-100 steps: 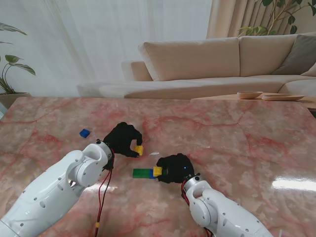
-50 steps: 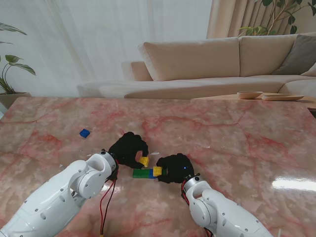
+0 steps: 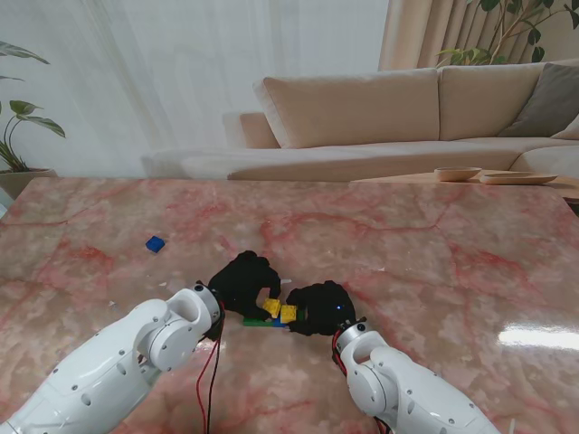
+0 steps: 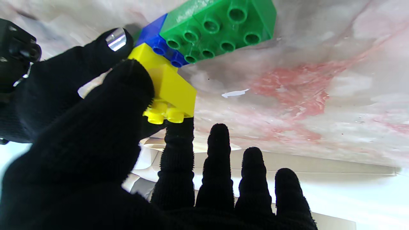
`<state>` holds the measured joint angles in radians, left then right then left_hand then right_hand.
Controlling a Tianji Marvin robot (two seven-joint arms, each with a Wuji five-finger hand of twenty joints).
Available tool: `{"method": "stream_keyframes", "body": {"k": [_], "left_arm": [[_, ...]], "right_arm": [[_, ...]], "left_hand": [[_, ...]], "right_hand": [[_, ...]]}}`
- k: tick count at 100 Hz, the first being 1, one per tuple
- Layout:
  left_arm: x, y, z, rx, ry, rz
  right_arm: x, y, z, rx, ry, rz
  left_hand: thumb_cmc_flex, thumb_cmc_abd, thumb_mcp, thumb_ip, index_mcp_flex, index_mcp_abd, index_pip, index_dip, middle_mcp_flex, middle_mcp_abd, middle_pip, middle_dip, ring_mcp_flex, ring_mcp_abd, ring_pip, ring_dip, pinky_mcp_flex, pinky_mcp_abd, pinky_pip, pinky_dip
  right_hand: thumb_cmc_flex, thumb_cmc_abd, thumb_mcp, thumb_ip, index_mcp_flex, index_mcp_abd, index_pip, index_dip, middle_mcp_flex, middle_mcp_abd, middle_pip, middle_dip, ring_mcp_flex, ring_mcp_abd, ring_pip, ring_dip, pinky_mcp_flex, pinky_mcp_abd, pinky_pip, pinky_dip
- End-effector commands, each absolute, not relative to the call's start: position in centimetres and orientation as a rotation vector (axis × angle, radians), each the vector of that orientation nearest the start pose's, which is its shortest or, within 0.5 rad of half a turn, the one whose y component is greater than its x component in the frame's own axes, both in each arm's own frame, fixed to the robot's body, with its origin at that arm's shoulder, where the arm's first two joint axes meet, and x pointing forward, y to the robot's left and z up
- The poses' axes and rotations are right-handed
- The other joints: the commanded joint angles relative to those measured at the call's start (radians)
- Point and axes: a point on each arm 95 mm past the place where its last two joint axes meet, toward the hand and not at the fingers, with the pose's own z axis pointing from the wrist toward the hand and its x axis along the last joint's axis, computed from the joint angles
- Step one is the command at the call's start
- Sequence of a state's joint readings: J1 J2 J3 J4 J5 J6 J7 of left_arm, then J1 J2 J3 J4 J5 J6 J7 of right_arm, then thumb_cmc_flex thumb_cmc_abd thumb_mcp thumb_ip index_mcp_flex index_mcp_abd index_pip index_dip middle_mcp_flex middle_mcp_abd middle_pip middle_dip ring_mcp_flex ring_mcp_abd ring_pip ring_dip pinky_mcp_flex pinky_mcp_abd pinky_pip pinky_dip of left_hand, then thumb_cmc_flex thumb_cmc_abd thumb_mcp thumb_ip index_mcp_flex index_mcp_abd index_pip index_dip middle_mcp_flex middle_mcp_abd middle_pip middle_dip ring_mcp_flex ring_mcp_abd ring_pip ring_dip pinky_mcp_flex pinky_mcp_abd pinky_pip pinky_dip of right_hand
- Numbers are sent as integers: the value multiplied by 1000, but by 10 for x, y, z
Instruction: Build a two-level staggered structure with toy bricks
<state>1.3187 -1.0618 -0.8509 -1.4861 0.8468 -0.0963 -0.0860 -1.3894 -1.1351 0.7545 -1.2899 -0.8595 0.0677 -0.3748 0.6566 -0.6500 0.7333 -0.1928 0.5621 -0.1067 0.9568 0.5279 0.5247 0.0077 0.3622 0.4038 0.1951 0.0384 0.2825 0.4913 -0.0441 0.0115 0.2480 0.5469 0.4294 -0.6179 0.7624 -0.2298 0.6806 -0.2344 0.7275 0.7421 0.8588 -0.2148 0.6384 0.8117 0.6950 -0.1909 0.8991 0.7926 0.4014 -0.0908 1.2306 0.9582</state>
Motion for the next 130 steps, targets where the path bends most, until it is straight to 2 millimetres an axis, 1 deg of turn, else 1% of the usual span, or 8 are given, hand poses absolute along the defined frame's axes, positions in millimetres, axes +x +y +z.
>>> {"method": "stream_keyframes", "body": {"k": [1, 52, 104, 130], "left_arm": [[408, -87, -347, -1127, 1914, -1581], [406, -87, -350, -1108, 1936, -1531], [408, -90, -360, -1052, 1952, -1487], [408, -90, -364, -1068, 1944, -1491]], "right_arm": [[375, 84, -420, 1197, 1569, 1590], [374, 82, -420, 1200, 1574, 1587], [375, 82, -420, 1199, 1573, 1589], [374, 82, -420, 1201, 1576, 1591]], "left_hand": [[15, 73, 44, 10, 116, -93, 79, 56, 23, -10, -14, 12, 15, 28, -35, -10, -16, 11, 6, 0], [-13, 93, 9, 11, 112, -80, 77, 76, 36, -9, -9, 19, 21, 29, -35, -8, -16, 10, -3, 5], [-21, 93, -8, 16, 92, -89, 91, 94, 42, -12, -4, 26, 27, 29, -33, -6, -14, 10, -4, 10], [-22, 94, -7, 17, 85, -90, 99, 105, 40, -11, -2, 28, 27, 29, -31, -4, -14, 9, -3, 12]], "right_hand": [[60, 5, 41, -24, 28, -102, 72, 5, 19, -25, 5, 16, 20, -28, 19, 25, 0, -7, 28, 24], [59, 2, 44, -25, 29, -101, 72, 5, 21, -26, 5, 17, 20, -27, 19, 25, 0, -7, 27, 25], [57, 4, 44, -25, 30, -101, 72, 5, 21, -25, 4, 16, 20, -26, 20, 26, -1, -7, 27, 25], [56, 5, 43, -25, 31, -102, 72, 5, 22, -25, 4, 14, 20, -26, 20, 27, -1, -7, 26, 25]]}}
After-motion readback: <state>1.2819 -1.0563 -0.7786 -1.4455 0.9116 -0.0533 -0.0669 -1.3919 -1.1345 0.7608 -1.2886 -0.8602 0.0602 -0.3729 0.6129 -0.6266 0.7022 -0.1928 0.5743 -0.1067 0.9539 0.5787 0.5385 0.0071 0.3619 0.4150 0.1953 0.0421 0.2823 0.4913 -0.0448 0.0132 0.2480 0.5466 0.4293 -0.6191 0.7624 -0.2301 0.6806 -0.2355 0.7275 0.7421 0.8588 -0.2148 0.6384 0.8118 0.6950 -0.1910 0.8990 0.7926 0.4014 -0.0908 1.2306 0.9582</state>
